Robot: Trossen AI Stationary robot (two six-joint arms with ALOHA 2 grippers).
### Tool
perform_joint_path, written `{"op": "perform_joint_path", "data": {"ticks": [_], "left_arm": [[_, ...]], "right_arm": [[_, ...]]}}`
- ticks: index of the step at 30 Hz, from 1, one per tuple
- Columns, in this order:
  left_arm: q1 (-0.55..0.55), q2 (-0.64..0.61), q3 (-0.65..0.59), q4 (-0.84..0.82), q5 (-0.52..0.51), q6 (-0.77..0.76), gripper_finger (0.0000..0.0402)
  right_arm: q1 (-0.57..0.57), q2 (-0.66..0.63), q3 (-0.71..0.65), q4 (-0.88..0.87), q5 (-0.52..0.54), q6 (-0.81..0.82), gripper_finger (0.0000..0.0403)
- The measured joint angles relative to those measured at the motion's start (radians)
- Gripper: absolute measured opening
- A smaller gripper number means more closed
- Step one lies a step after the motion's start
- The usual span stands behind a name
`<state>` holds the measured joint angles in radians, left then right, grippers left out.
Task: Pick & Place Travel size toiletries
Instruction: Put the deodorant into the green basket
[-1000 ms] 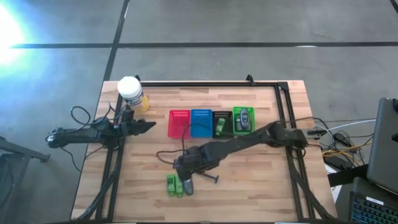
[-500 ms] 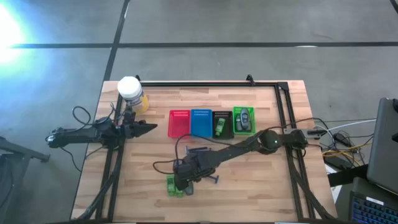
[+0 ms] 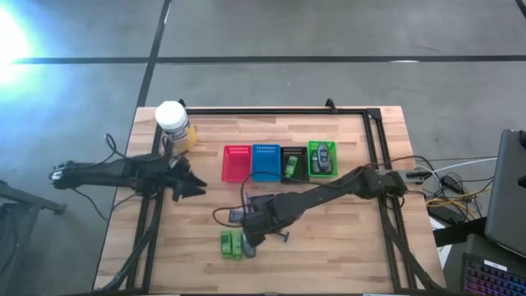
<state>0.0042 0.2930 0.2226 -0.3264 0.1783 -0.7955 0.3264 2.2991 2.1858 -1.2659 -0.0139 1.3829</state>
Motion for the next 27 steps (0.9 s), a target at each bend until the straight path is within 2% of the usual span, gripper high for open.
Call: {"op": "perform_joint_path", "data": {"ticks": [4, 7, 9, 12, 16, 20, 23, 27], "left_arm": [[-0.044, 0.136, 0.075, -0.016, 0.019, 0.176, 0.0264], [-0.111, 0.235, 0.132, -0.017, 0.024, 0.273, 0.0264], [-0.165, 0.308, 0.166, -0.017, 0.015, 0.332, 0.0264], [-0.238, 0.423, 0.205, 0.034, -0.003, 0.418, 0.0264], [-0.296, 0.596, 0.239, 0.215, -0.043, 0.504, 0.0264], [-0.321, 0.785, 0.320, 0.282, -0.047, 0.639, 0.0264], [-0.346, 0.933, 0.402, 0.252, -0.043, 0.776, 0.0264], [-0.368, 1.102, 0.570, 0.198, -0.040, 0.947, 0.0264]], "right_arm": [[0.002, 0.005, -0.006, -0.066, 0.009, -0.002, 0.0324], [0.006, -0.015, -0.010, -0.181, 0.114, 0.044, 0.0324], [0.007, -0.070, -0.014, -0.209, 0.189, 0.053, 0.0325], [-0.004, -0.178, -0.056, -0.206, 0.234, 0.032, 0.0321], [-0.023, -0.311, -0.223, -0.179, 0.287, 0.023, 0.0310], [-0.038, -0.487, -0.443, -0.133, 0.295, 0.013, 0.0298], [-0.039, -0.592, -0.602, -0.043, 0.297, 0.012, 0.0290], [-0.036, -0.714, -0.755, 0.067, 0.299, 0.012, 0.0281]]}}
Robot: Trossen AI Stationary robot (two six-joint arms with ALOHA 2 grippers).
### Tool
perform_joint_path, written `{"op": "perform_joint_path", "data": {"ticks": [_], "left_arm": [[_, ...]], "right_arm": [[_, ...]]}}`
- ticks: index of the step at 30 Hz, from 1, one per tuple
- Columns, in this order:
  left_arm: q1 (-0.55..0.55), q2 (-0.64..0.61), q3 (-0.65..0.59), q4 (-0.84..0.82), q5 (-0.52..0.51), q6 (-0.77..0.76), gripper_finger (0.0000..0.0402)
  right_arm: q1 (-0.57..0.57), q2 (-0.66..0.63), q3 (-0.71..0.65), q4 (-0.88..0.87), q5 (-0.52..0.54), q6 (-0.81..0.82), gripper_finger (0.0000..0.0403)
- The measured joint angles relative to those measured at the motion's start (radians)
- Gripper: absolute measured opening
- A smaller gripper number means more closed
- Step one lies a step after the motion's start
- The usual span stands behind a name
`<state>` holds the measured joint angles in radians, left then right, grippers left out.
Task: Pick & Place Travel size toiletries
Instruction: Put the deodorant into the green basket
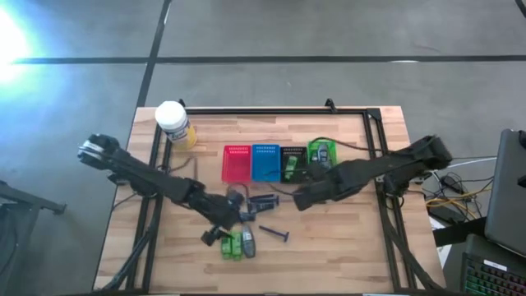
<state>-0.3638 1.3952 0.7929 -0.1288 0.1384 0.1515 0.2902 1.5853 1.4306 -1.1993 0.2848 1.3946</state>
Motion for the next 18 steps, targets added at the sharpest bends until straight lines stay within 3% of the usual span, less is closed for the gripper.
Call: {"op": "perform_joint_path", "data": {"ticks": [10, 18], "left_arm": [[0.007, 0.324, 0.263, -0.166, 0.008, 0.337, 0.0255], [0.009, 0.428, 0.369, -0.296, 0.054, 0.508, 0.0233]], "right_arm": [[0.025, -0.139, -0.177, 0.082, 0.007, -0.010, 0.0264], [0.058, -0.130, -0.201, 0.082, 0.005, -0.011, 0.0264]]}}
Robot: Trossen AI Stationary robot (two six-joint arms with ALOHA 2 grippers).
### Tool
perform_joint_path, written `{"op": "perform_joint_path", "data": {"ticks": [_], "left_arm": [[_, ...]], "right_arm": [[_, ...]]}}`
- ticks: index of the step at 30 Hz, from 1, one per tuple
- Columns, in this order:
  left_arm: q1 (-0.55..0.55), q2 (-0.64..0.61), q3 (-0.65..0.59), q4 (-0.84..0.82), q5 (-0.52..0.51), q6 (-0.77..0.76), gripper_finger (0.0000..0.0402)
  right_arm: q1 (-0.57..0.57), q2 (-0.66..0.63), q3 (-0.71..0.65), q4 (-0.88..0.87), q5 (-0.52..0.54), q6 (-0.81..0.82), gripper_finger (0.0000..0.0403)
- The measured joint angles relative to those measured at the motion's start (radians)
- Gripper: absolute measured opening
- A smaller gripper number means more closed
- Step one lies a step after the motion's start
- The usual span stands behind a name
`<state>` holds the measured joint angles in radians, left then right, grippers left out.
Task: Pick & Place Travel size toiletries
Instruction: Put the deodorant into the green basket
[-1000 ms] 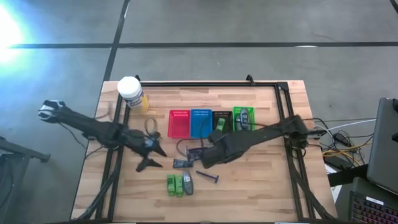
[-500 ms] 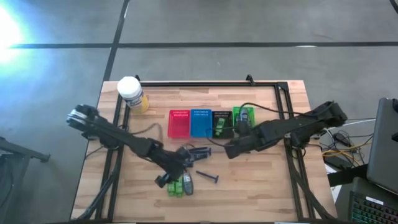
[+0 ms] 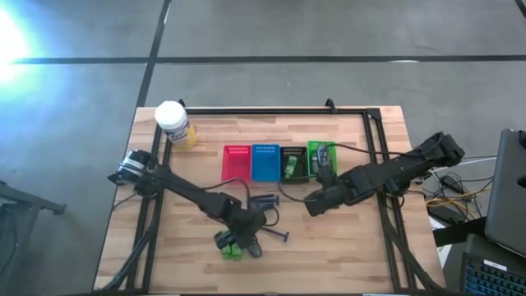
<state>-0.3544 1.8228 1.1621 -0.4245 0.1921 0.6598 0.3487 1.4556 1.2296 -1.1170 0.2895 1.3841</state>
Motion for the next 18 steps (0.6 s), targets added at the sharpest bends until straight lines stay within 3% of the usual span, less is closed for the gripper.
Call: {"op": "perform_joint_path", "data": {"ticks": [6, 12, 18], "left_arm": [[0.008, 0.049, 0.009, 0.014, -0.001, -0.015, 0.0231], [0.010, 0.069, 0.007, 0.015, 0.024, -0.164, 0.0230], [0.006, 0.069, 0.007, 0.017, 0.037, -0.163, 0.0202]], "right_arm": [[0.001, 0.003, -0.001, 0.002, -0.001, -0.003, 0.0288], [0.001, 0.002, -0.001, 0.003, -0.001, -0.001, 0.0311], [0.001, 0.002, -0.001, 0.041, -0.002, 0.001, 0.0329]]}}
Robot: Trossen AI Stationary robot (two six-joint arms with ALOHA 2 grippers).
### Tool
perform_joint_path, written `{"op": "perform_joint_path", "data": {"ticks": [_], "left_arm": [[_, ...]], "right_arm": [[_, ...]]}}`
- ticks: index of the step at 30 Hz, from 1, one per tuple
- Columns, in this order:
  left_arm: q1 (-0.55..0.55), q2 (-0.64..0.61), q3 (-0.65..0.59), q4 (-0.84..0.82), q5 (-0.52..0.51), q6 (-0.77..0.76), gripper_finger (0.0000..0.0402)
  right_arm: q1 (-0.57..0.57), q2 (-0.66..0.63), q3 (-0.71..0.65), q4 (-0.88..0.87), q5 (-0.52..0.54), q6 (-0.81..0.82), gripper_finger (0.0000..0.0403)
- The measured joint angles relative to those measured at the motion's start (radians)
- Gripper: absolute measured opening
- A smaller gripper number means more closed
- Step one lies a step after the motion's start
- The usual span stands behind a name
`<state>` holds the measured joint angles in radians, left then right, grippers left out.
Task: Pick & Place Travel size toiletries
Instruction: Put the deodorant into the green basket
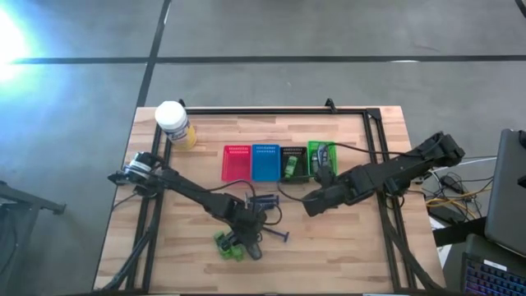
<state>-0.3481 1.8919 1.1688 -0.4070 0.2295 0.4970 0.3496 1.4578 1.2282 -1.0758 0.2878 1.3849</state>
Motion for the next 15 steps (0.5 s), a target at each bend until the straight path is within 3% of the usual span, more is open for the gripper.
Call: {"op": "perform_joint_path", "data": {"ticks": [5, 15], "left_arm": [[-0.003, 0.002, -0.001, 0.018, 0.050, -0.042, 0.0191], [-0.005, 0.002, -0.002, 0.029, 0.049, -0.207, 0.0283]], "right_arm": [[0.000, 0.000, -0.001, 0.059, 0.000, 0.003, 0.0339], [0.018, 0.006, -0.006, 0.072, 0.000, 0.030, 0.0360]]}}
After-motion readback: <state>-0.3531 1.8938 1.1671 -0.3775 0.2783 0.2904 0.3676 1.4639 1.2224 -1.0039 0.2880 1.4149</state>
